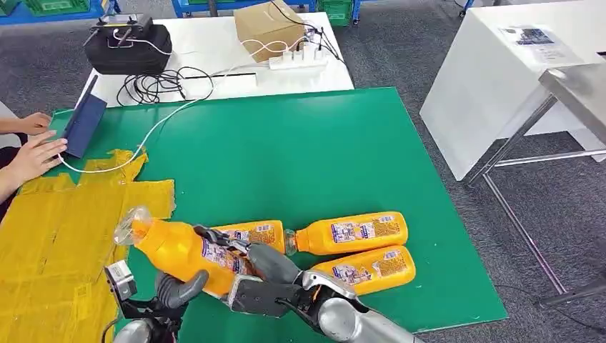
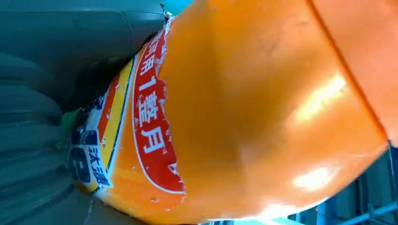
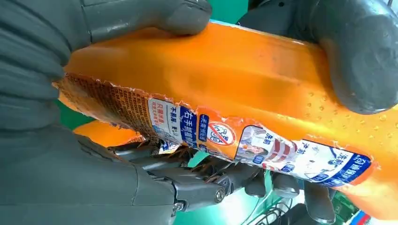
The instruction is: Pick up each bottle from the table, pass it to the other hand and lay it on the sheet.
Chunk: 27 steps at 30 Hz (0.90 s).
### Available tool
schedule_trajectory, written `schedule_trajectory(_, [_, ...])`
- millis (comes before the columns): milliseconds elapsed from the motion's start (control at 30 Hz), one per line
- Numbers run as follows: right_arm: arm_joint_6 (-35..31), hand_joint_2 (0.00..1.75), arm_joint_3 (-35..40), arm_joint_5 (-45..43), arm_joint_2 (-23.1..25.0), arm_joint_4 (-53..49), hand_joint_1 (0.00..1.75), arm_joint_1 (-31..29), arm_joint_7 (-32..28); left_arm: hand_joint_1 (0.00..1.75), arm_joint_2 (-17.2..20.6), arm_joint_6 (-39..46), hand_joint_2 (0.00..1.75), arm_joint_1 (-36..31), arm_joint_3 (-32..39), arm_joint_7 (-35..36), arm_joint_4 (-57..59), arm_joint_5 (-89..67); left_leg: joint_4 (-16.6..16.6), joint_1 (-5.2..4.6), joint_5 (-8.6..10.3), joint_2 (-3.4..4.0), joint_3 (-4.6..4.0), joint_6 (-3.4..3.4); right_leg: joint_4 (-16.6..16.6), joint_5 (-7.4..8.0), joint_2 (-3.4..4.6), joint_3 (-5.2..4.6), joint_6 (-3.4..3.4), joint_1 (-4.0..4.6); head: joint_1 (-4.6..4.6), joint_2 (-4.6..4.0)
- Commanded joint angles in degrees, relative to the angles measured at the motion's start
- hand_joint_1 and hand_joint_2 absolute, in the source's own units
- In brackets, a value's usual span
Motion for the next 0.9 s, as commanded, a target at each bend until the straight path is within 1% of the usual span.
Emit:
schedule_trajectory(33, [-3.5, 1.75, -1.2, 4.0, -3.6, -3.0, 1.75, -0.3, 2.9, 1.75, 0.6, 13.4, 1.75, -5.3, 1.1, 2.9, -8.0, -10.6, 0.0, -0.02, 0.02, -0.31, -0.03, 0.12, 0.0, -0.05, -0.2, 0.03, -0.07, 0.0, 0.0, 0.0])
schedule_trajectory(67, [-4.1, 1.75, -3.6, 5.9, -3.8, -5.1, 1.69, 0.4, 4.3, 1.75, 1.1, 20.0, 1.75, -6.0, 1.1, 5.2, -10.1, -16.5, 0.0, -0.05, 0.01, -0.39, 0.02, 0.16, 0.1, -0.09, -0.24, 0.07, -0.09, -0.03, 0.0, 0.0])
schedule_trajectory(100, [-4.9, 1.75, -5.6, 7.6, -3.5, -6.7, 0.0, 1.6, 5.0, 1.75, 1.4, 25.4, 1.75, -6.4, 1.3, 6.4, -11.5, -21.7, 0.1, -0.02, 0.02, -0.43, -0.12, 0.15, 0.1, -0.08, -0.3, -0.03, -0.07, -0.01, 0.0, 0.0])
schedule_trajectory(133, [-4.5, 1.75, -7.1, 9.2, -3.7, -8.7, 0.0, 2.5, 6.0, 1.75, 2.2, 31.7, 1.75, -6.9, 1.3, 7.3, -12.8, -28.4, 0.1, -0.01, 0.04, -0.39, -0.18, 0.12, 0.1, -0.06, -0.28, -0.11, -0.06, 0.0, 0.0, 0.0])
schedule_trajectory(200, [-4.4, 1.75, -8.1, 9.4, -4.1, -9.8, 0.0, 2.8, 6.1, 1.75, 2.8, 32.8, 1.75, -7.6, 1.4, 7.6, -13.3, -29.5, 0.1, -0.04, 0.04, -0.49, -0.11, 0.15, 0.1, -0.1, -0.35, -0.02, -0.09, -0.02, 0.0, 0.0])
schedule_trajectory(233, [-5.4, 1.75, -9.5, 10.2, -3.9, -10.6, 0.0, 3.3, 5.8, 1.75, 3.1, 36.8, 1.75, -8.2, 1.4, 8.3, -13.1, -34.2, 0.1, 0.01, 0.05, -0.26, -0.13, 0.09, 0.0, -0.01, -0.18, -0.06, -0.05, 0.02, 0.02, 0.0])
schedule_trajectory(267, [-6.6, 1.75, -10.5, 11.1, -3.8, -11.6, 0.0, 3.7, 5.4, 1.75, 3.8, 40.1, 1.75, -8.8, 1.3, 9.1, -12.9, -38.5, 0.0, -0.04, 0.04, -0.32, 0.0, 0.17, 0.1, -0.04, -0.17, 0.05, -0.09, -0.03, 0.02, 0.0])
schedule_trajectory(300, [-6.9, 1.75, -11.9, 11.3, -3.8, -12.7, 0.0, 4.1, 5.3, 1.75, 4.8, 43.8, 1.75, -9.7, 1.1, 10.1, -12.5, -43.5, 0.0, -0.07, 0.02, -0.18, 0.05, 0.14, 0.1, -0.04, -0.03, 0.03, -0.13, -0.05, 0.0, 0.0])
schedule_trajectory(333, [-7.2, 1.75, -13.3, 11.9, -4.1, -14.1, 0.0, 4.3, 5.2, 1.75, 6.3, 46.8, 1.75, -11.2, 0.8, 12.5, -11.7, -50.1, 0.0, -0.06, 0.04, -0.23, -0.03, 0.11, 0.1, -0.04, -0.13, 0.01, -0.09, -0.05, -0.04, 0.0])
schedule_trajectory(367, [-7.6, 1.75, -14.3, 12.8, -4.3, -15.2, 0.0, 4.3, 5.1, 1.75, 7.5, 47.7, 1.75, -12.3, 0.9, 14.7, -11.1, -54.1, 0.0, -0.01, 0.05, -0.24, -0.1, 0.09, 0.1, -0.01, -0.15, -0.03, -0.07, 0.01, -0.02, 0.0])
schedule_trajectory(467, [-7.7, 1.75, -17.7, 13.2, -5.2, -18.4, 0.0, 5.1, 3.7, 1.75, 10.1, 48.9, 1.75, -15.1, 2.0, 17.2, -9.5, -60.2, 0.0, -0.1, 0.07, -0.43, 0.03, 0.19, 0.2, -0.08, -0.27, 0.09, -0.1, -0.08, 0.0, 0.0])
schedule_trajectory(533, [-6.8, 1.75, -18.9, 12.9, -6.0, -19.6, 0.0, 5.4, 2.7, 1.75, 11.7, 49.5, 1.75, -16.0, 2.4, 18.5, -8.6, -64.4, 0.0, -0.05, 0.09, -0.23, -0.04, 0.13, 0.1, -0.02, -0.15, -0.01, -0.07, -0.04, 0.0, 0.0])
schedule_trajectory(633, [-5.3, 1.75, -19.5, 13.5, -6.5, -18.9, 0.0, 5.4, 2.5, 1.75, 14.3, 49.7, 1.75, -18.2, 1.6, 21.5, -4.6, -72.3, 0.0, -0.07, 0.1, -0.37, 0.04, 0.16, 0.1, -0.04, -0.24, 0.09, -0.1, -0.05, 0.0, 0.0])
schedule_trajectory(667, [-4.9, 1.75, -19.2, 13.8, -6.6, -18.2, 0.0, 5.1, 2.5, 1.75, 15.0, 49.3, 1.75, -19.0, 0.8, 22.5, -2.8, -74.8, 0.0, -0.06, 0.1, -0.28, 0.03, 0.14, 0.1, -0.02, -0.17, 0.07, -0.08, -0.04, 0.0, 0.0])
schedule_trajectory(700, [-4.3, 1.75, -18.7, 14.0, -6.7, -16.9, 0.0, 4.7, 3.1, 1.75, 16.2, 48.4, 1.75, -20.1, -0.9, 24.9, -0.1, -80.3, -0.1, -0.1, 0.1, -0.37, 0.15, 0.2, 0.1, -0.04, -0.2, 0.17, -0.12, -0.08, 0.0, 0.0])
schedule_trajectory(733, [-4.3, 1.75, -18.7, 14.0, -6.6, -16.4, 0.0, 4.5, 3.0, 1.75, 16.0, 48.4, 1.75, -20.6, -1.3, 25.2, 0.8, -80.6, -0.1, -0.07, 0.11, -0.27, 0.13, 0.15, 0.1, -0.01, -0.16, 0.14, -0.09, -0.05, 0.0, 0.0])
schedule_trajectory(767, [-2.5, 1.75, -17.3, 14.2, -7.3, -14.4, 0.0, 2.8, 4.6, 1.75, 17.3, 46.4, 1.75, -22.9, -3.8, 29.5, 5.1, -87.6, -0.2, -0.15, 0.13, -0.42, 0.34, 0.25, 0.0, -0.04, -0.19, 0.31, -0.18, -0.12, 0.0, 0.0])
schedule_trajectory(800, [-2.2, 1.75, -17.0, 14.0, -7.3, -13.0, 0.0, 1.8, 4.8, 1.75, 17.5, 46.5, 1.75, -24.6, -4.8, 30.2, 8.4, -88.5, -0.2, -0.15, 0.15, -0.46, 0.31, 0.25, 0.0, -0.03, -0.24, 0.31, -0.18, -0.12, 0.0, 0.0])
schedule_trajectory(833, [-2.1, 1.75, -16.8, 13.6, -7.1, -11.7, 0.0, 0.8, 4.5, 1.75, 17.6, 47.3, 1.75, -26.2, -5.6, 30.7, 11.7, -88.9, -0.3, -0.22, 0.19, -0.56, 0.49, 0.34, 0.0, -0.03, -0.23, 0.44, -0.27, -0.17, 0.0, 0.0])
schedule_trajectory(867, [-1.7, 1.75, -16.4, 13.4, -7.1, -10.9, 0.0, 0.1, 4.6, 1.75, 17.8, 46.7, 1.75, -27.5, -6.4, 31.3, 14.4, -89.5, -0.2, -0.16, 0.2, -0.54, 0.33, 0.27, 0.0, -0.01, -0.28, 0.34, -0.21, -0.13, 0.0, 0.0])
schedule_trajectory(900, [-0.5, 1.75, -15.1, 13.6, -7.4, -9.1, 0.0, -1.7, 5.2, 1.75, 18.4, 43.8, 1.75, -30.1, -8.0, 33.4, 19.1, -91.3, -0.1, -0.12, 0.2, -0.55, 0.21, 0.22, 0.1, -0.01, -0.36, 0.26, -0.15, -0.09, 0.0, 0.0])
